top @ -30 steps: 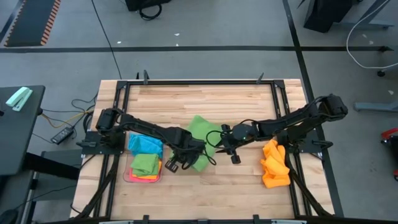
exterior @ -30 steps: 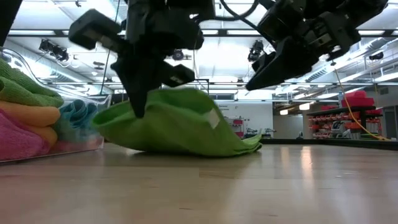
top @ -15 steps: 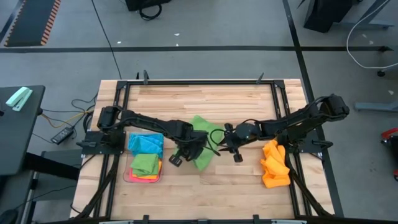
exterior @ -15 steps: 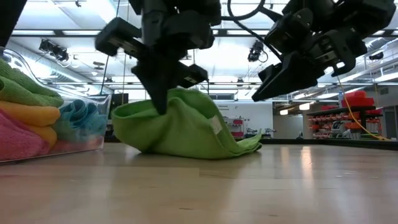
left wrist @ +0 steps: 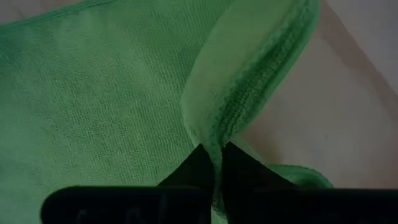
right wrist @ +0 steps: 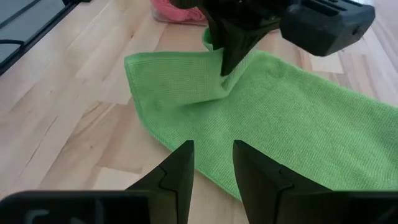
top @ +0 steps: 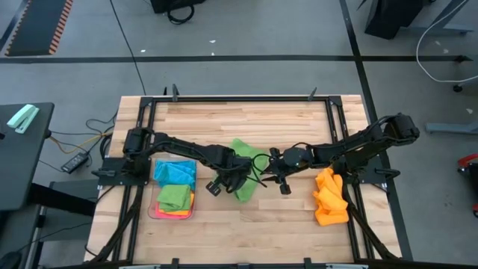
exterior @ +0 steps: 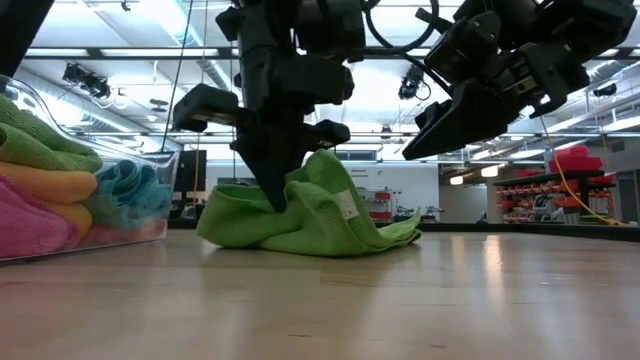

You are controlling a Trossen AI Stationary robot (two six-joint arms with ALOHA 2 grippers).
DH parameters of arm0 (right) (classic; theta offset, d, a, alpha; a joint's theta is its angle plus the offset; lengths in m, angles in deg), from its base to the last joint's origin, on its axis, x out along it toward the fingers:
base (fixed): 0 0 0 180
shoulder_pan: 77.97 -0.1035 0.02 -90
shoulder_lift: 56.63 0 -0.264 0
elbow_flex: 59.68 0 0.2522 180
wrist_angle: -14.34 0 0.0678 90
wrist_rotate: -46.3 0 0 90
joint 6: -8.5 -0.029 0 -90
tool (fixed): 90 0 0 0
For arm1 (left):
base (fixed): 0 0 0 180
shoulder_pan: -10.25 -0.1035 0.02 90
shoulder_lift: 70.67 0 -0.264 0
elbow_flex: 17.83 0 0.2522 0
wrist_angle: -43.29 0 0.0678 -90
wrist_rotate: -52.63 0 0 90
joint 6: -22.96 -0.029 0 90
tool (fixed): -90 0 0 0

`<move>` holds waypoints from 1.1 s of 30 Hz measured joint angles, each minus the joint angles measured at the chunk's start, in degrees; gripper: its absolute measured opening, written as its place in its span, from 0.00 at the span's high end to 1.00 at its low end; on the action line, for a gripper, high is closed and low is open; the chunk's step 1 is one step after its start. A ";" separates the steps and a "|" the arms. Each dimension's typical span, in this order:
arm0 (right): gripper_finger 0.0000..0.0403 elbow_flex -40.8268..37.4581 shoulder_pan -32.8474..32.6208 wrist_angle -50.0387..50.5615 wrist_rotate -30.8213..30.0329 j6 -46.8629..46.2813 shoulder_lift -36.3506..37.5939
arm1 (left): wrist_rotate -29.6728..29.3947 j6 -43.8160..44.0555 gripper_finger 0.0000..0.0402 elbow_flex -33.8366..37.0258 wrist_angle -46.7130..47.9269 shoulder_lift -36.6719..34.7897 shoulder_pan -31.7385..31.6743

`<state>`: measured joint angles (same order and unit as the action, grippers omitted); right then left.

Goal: Fold microfiber towels
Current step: Fold the green microfiber cloth

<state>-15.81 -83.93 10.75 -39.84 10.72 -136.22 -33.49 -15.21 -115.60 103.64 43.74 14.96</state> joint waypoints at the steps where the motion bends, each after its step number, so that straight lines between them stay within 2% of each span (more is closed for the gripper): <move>1: 0.70 0.00 0.00 -0.02 0.00 -0.16 0.00 | -0.29 -0.02 0.93 0.00 -0.05 -0.02 -0.22; 8: 0.70 0.00 0.00 -0.22 0.00 -0.34 0.00 | -1.51 -2.56 0.95 0.00 -0.49 -0.04 -1.25; 14: 0.70 0.00 0.00 -0.46 0.02 -0.61 0.00 | -1.95 -6.34 0.89 0.00 -1.26 -0.07 -1.28; 20: 0.70 0.00 -0.09 -0.50 0.00 -0.77 0.00 | -1.99 -6.49 0.83 -0.02 -3.92 0.30 -2.05; 24: 0.70 0.00 -0.24 -0.48 0.02 -0.99 0.00 | -1.99 -5.77 0.76 -0.01 -4.28 1.04 -2.06; 33: 0.70 0.02 -0.24 -0.80 0.02 -1.43 0.00 | -3.30 0.20 0.51 -0.04 -6.61 0.18 -2.21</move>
<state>-15.79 -84.17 9.95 -39.82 9.30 -136.22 -36.79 -15.01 -115.65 97.03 43.93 12.75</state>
